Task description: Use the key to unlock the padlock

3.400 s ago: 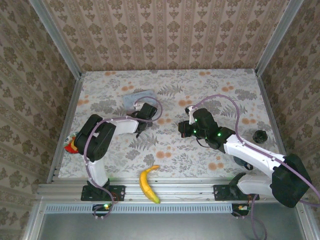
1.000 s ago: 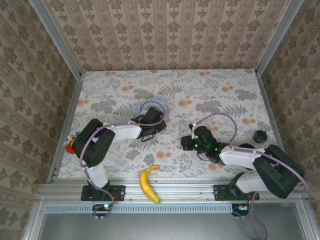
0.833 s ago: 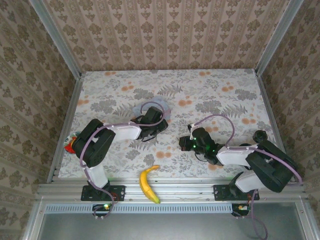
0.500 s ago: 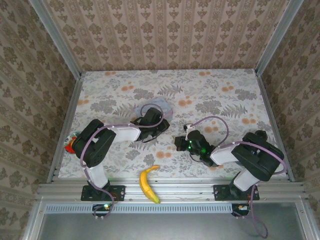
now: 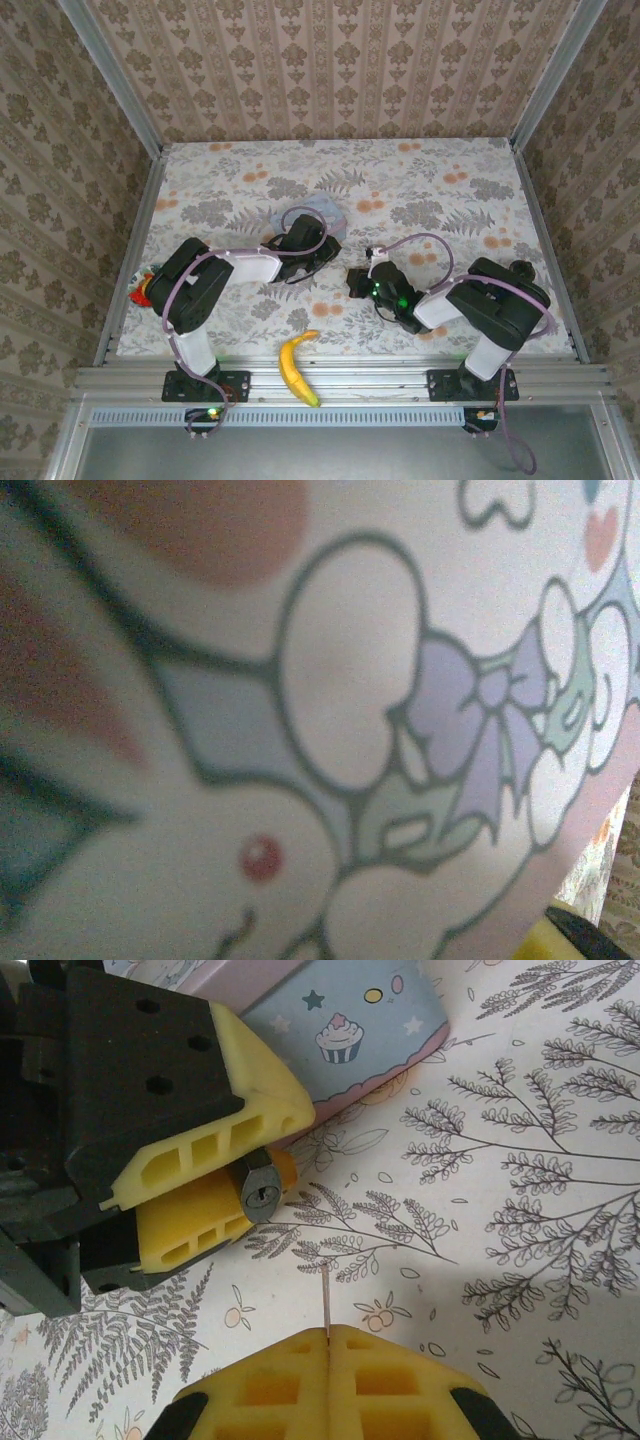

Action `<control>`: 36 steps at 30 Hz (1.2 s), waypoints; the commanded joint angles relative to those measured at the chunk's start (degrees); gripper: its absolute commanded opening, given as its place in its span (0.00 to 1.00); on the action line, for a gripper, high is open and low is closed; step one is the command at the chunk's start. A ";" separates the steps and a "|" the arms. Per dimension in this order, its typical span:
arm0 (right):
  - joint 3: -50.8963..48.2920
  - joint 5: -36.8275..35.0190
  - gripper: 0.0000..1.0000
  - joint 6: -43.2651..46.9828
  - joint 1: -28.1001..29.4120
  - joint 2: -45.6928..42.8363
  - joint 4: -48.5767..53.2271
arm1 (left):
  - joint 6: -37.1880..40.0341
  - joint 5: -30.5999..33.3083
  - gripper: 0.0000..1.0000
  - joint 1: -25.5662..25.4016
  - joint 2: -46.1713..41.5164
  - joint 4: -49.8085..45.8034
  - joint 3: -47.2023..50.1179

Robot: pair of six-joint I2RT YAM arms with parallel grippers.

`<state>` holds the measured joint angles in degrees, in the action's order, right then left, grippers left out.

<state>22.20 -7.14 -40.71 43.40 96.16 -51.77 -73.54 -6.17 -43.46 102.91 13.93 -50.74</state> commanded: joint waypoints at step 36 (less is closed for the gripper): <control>4.87 1.07 0.00 1.25 -1.50 4.74 -6.79 | -3.83 -8.30 0.06 -0.48 3.83 1.87 0.56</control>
<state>25.32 -6.48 -40.29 42.28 99.66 -56.31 -73.52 -7.68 -43.46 103.83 17.15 -50.74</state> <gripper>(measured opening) 0.058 0.328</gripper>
